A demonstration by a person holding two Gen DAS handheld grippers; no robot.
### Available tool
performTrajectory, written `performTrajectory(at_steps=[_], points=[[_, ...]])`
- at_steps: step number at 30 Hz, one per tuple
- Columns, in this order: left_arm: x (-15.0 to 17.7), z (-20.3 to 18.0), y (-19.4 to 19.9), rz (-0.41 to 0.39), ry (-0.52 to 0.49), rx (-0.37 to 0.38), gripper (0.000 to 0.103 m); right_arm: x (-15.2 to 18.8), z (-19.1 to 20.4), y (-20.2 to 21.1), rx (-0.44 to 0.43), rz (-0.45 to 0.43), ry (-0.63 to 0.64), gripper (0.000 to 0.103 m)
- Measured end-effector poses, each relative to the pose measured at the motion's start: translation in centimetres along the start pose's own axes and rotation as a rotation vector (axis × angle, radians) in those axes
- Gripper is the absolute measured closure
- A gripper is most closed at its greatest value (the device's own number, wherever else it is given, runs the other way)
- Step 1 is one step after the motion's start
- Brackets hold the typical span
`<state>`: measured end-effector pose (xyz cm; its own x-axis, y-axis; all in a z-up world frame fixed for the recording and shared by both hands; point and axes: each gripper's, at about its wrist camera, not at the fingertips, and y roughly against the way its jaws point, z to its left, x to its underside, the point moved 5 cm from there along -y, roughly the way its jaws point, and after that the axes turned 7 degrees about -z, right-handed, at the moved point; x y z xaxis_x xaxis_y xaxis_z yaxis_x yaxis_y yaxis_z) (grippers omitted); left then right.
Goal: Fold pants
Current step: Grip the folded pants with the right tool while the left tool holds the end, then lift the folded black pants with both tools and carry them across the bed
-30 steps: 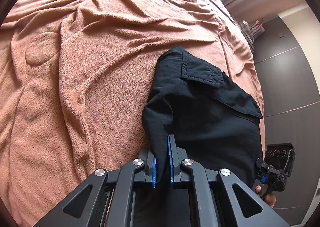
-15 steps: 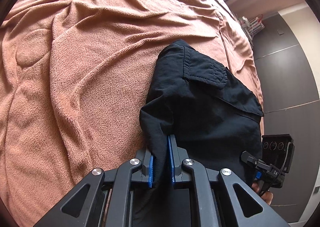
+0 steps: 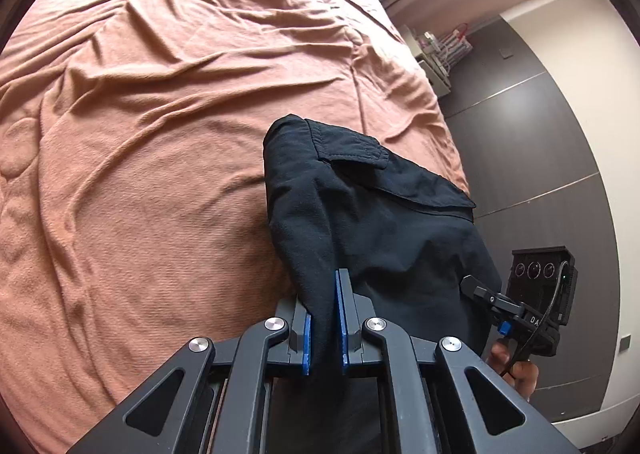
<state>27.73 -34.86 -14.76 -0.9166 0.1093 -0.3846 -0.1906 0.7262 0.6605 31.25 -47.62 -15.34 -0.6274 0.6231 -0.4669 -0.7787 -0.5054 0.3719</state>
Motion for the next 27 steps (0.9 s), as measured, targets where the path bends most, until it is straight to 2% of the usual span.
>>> performTrajectory(at_steps=[9,16,27], points=[[-0.6,-8.6,-3.7,-0.01,-0.051,0.104,0.092,-3.5,0.4,8.0,0.085,-0.061,0.07,0.086],[-1.5,-15.1,-7.8,-0.022,-0.096,0.134,0.092,-5.4,-0.4,14.1,0.128,-0.087,0.107,0.086],[-1.7,-23.6,-15.7,0.003,-0.149,0.193,0.092,-9.3,-2.5,22.1,0.212,-0.098,0.133,0.086]])
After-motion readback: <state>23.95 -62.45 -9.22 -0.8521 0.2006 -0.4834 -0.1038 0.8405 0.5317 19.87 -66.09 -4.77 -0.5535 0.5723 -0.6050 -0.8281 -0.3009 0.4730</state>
